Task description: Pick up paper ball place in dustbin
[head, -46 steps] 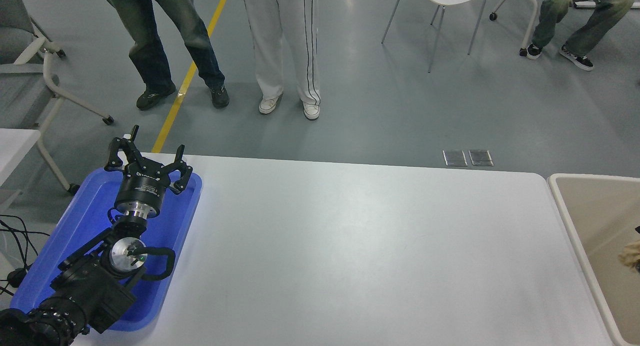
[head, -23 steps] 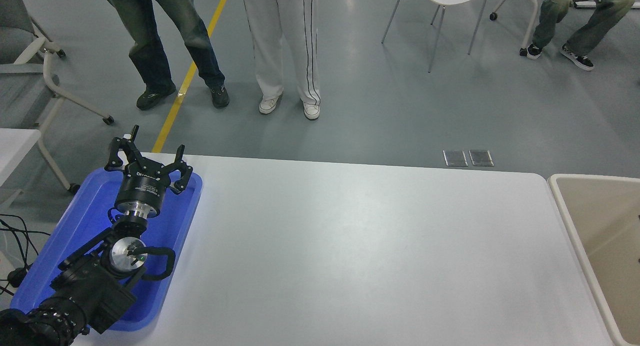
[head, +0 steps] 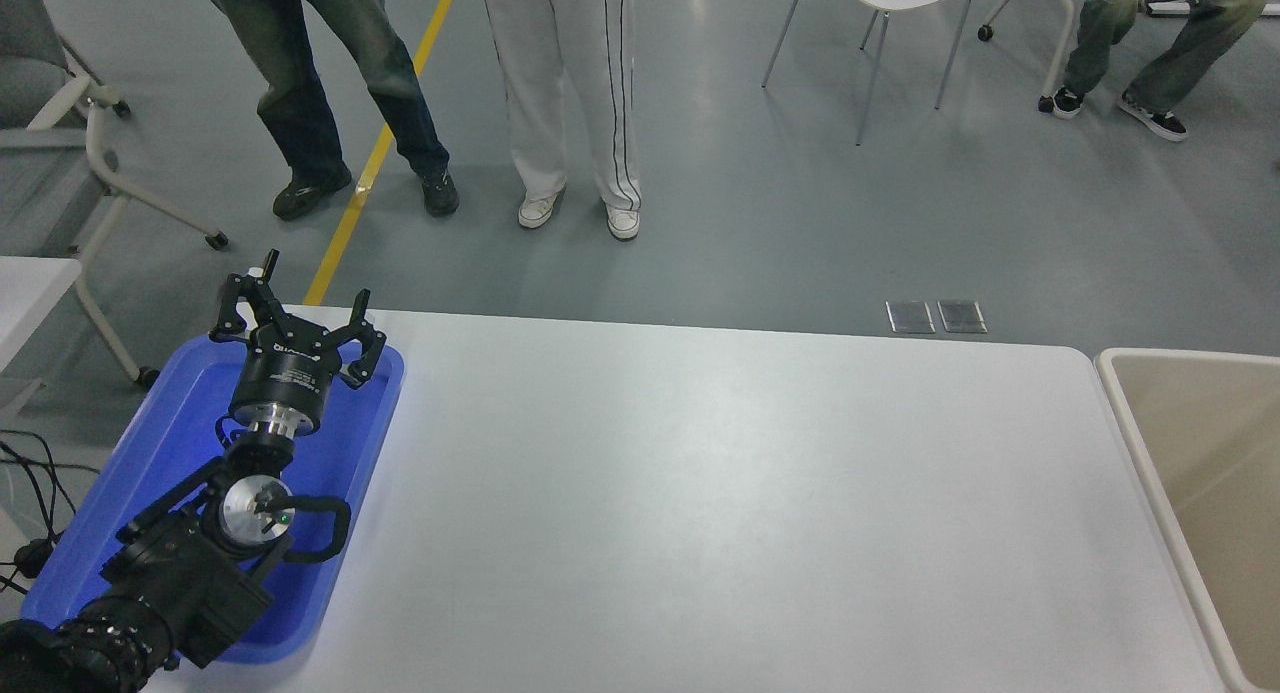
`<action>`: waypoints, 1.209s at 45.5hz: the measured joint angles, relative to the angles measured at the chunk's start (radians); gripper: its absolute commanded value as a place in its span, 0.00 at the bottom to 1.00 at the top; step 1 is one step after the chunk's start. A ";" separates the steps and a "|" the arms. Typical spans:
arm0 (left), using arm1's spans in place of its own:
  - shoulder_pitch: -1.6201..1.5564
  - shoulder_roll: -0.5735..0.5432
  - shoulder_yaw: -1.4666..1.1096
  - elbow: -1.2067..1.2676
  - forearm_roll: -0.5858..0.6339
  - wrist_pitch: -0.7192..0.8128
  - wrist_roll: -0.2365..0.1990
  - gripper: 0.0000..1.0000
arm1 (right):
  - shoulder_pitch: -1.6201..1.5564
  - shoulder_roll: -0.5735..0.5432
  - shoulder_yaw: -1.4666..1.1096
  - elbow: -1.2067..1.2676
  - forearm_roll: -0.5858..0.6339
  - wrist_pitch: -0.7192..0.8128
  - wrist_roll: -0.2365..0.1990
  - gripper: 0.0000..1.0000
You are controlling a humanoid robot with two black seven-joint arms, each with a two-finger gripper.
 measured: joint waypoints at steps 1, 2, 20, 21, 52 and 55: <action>0.000 0.000 0.000 0.000 0.000 0.000 0.000 1.00 | -0.005 0.000 0.050 0.018 0.000 0.000 0.000 1.00; 0.000 0.000 0.000 0.000 0.000 0.000 0.000 1.00 | -0.008 0.000 0.083 0.030 0.000 0.001 0.000 1.00; 0.000 0.000 0.000 0.000 0.000 0.000 0.000 1.00 | -0.092 0.102 0.441 0.150 0.012 0.144 0.190 1.00; 0.000 0.000 0.000 0.000 0.000 0.000 0.000 1.00 | -0.096 0.114 0.448 0.154 0.013 0.164 0.221 1.00; 0.000 0.000 0.000 0.000 0.000 0.000 0.000 1.00 | -0.140 0.366 0.486 0.174 0.019 0.338 0.561 1.00; 0.000 0.000 0.000 0.000 0.000 0.000 0.000 1.00 | -0.144 0.373 0.477 0.175 0.019 0.341 0.566 1.00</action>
